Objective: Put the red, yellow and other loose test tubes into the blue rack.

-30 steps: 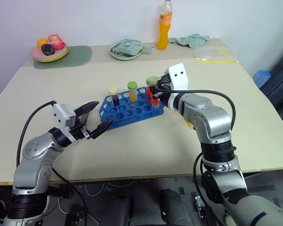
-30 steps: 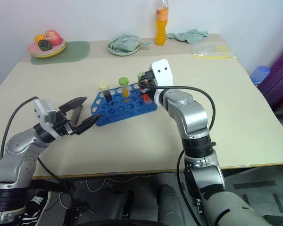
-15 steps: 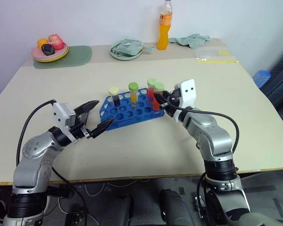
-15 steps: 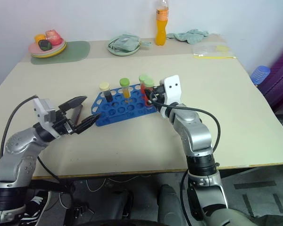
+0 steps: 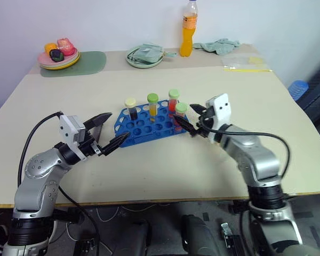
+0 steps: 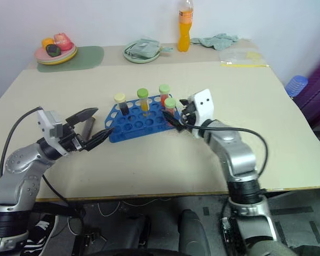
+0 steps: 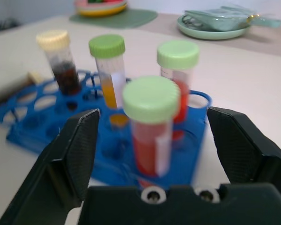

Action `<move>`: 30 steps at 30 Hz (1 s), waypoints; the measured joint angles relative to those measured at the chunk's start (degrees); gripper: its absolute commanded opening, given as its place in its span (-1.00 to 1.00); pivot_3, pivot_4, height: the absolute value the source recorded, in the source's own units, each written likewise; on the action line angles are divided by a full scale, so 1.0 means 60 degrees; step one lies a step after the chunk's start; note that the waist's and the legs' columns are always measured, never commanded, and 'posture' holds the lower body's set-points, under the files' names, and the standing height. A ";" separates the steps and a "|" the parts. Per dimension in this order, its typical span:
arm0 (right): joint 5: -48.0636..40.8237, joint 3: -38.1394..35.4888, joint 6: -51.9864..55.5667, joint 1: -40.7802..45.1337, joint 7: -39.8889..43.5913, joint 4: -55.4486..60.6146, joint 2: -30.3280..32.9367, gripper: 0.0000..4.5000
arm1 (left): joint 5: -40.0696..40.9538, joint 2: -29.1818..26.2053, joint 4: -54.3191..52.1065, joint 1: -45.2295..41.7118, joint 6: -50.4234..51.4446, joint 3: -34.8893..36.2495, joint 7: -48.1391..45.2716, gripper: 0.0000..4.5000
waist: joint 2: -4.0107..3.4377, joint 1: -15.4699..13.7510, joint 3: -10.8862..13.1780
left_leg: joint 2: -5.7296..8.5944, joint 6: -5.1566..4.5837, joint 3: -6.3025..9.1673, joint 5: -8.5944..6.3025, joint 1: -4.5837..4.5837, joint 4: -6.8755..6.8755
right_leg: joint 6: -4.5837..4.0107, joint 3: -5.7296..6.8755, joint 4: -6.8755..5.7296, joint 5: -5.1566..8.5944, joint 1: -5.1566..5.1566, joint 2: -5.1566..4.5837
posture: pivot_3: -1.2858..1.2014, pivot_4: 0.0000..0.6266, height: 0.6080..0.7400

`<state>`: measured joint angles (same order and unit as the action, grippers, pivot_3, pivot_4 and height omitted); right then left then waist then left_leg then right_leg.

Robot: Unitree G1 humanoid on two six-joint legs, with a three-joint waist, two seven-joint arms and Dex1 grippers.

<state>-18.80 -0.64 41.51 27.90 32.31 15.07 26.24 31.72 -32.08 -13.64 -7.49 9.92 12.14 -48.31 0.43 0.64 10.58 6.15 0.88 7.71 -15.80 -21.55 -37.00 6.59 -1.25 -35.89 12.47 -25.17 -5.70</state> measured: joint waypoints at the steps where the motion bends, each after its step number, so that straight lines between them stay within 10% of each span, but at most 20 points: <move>1: -0.0144 -0.0141 0.0190 -0.0043 0.0259 0.0105 0.0455 0.84 | 0.0000 -0.0001 0.0000 0.0014 -0.0006 0.0004 -0.0001 1.00 | 0.0001 -0.0004 0.0001 | -0.0001 -0.0001 0.0001 -0.0001 -0.0001 0.0001 | 0.0000 0.0001 0.0002 0.0000 0.0001 0.0000 | 0.03 -0.52 1.00; 7: -0.0731 -0.0707 0.2317 0.0287 0.0613 0.0149 0.2011 0.84 | -0.0002 -0.0028 0.0001 0.0096 -0.0028 0.0001 -0.0096 1.00 | 0.0005 0.0063 0.0004 | -0.0025 -0.0005 -0.0016 -0.0003 0.0004 0.0002 | -0.0001 -0.0001 0.0026 0.0000 0.0008 0.0009 | 0.03 -0.52 1.00; 16: -0.0710 0.0723 0.7982 0.4535 -0.0153 -0.2246 0.2106 0.84 | -0.0023 -0.0303 0.0189 -0.0224 -0.0063 -0.0205 -0.0777 1.00 | 0.0003 -0.0023 0.0006 | -0.0024 -0.0007 -0.0007 -0.0004 -0.0048 0.0000 | -0.0018 0.0011 0.0080 -0.0013 -0.0014 0.0006 | 0.03 -0.52 1.00; 30: -0.2251 0.3496 0.8443 0.5384 -0.0927 -0.4343 0.3018 0.84 | -0.0087 0.0279 -0.0068 0.0397 -0.0120 -0.0204 -0.0229 1.00 | 0.0003 -0.0001 0.0006 | 0.0002 -0.0019 -0.0015 -0.0010 -0.0132 -0.0023 | 0.0031 0.0019 0.0121 -0.0046 -0.0066 -0.0022 | 0.03 -0.52 1.00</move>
<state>-32.31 20.33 92.17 60.20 26.74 -10.99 44.34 31.19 -30.41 -14.05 -5.10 9.20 10.92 -49.68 0.45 0.63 10.61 6.16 0.77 7.62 -15.86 -22.34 -37.14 6.78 -1.14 -35.17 12.20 -25.56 -5.83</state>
